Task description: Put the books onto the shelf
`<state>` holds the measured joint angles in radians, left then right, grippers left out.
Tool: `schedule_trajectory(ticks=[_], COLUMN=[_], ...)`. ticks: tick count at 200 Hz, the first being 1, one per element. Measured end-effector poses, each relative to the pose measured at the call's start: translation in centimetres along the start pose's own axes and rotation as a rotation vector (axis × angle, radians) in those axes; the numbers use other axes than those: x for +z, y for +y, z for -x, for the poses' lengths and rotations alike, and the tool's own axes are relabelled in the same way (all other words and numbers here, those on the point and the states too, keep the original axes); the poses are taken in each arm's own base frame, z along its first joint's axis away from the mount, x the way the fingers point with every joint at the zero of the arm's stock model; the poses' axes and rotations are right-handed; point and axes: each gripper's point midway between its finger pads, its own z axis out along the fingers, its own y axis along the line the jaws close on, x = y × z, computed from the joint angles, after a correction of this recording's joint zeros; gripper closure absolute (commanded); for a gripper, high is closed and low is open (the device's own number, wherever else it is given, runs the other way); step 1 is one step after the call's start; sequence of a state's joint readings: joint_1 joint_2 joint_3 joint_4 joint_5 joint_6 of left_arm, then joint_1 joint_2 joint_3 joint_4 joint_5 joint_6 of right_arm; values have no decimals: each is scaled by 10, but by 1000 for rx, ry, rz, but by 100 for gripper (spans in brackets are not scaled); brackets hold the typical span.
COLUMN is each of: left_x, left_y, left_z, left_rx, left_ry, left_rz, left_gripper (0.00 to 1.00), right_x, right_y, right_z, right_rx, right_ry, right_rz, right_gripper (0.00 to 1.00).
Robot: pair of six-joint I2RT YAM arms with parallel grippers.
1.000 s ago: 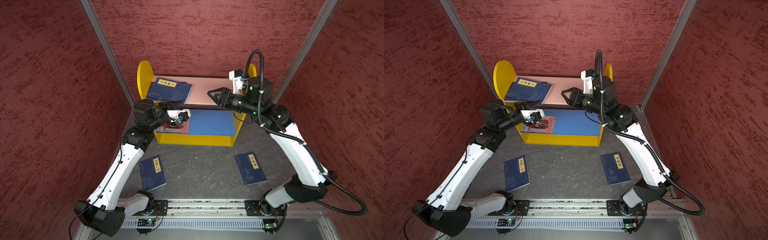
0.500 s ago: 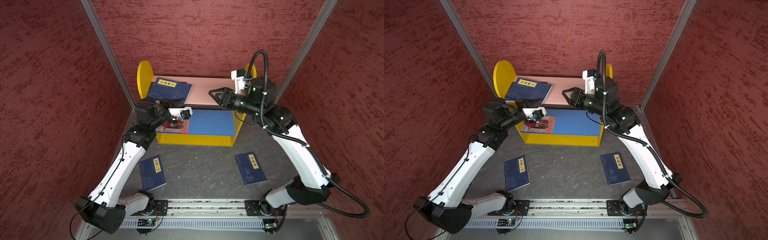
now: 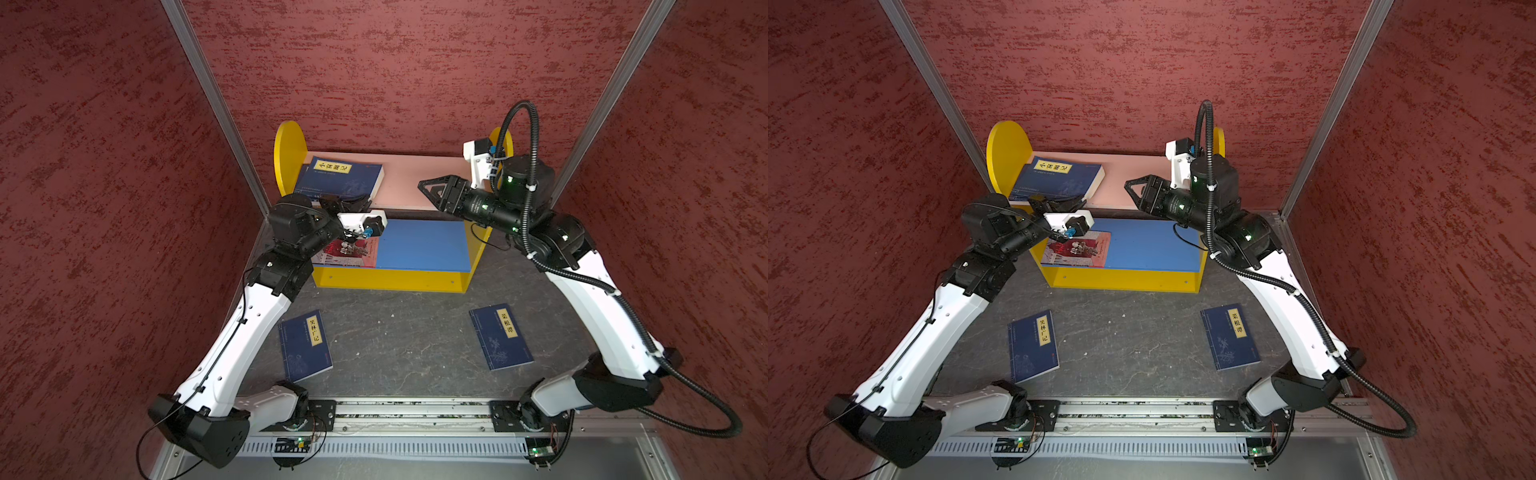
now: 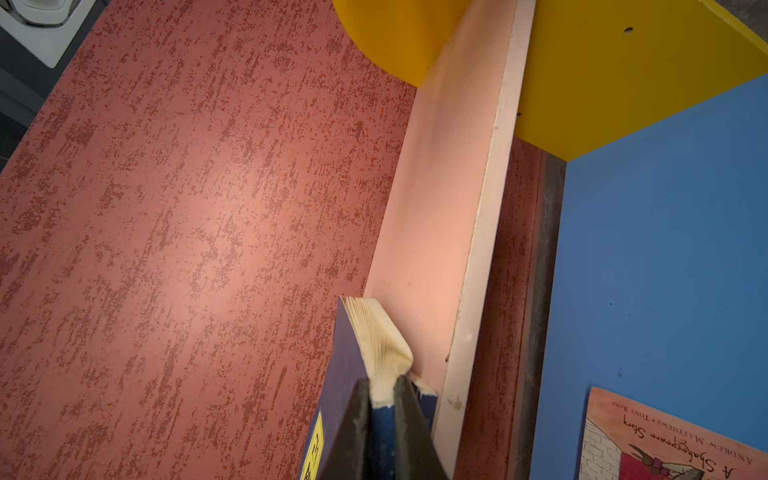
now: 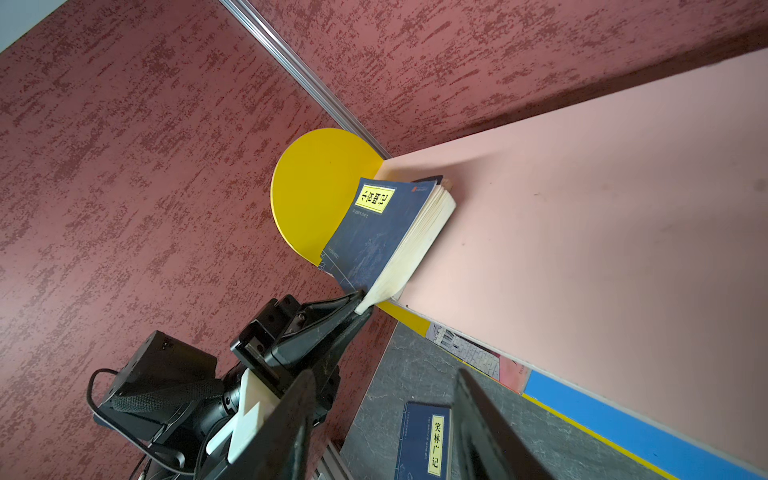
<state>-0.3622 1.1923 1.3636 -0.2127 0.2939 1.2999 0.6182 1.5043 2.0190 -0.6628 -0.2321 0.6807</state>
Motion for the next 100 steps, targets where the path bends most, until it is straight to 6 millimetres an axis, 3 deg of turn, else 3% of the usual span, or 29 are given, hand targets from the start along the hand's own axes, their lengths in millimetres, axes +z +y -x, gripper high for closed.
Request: schedule_trajectory(ticks=[100], left_x=[-3], left_y=[-1], left_z=[-14], left_rx=[11], left_ry=[126], left_rz=[10], left_gripper=[100], right_x=[0], right_y=[3], right_z=[0], right_rx=[-2], right_ry=[2], right_rz=[13], right_gripper=[46])
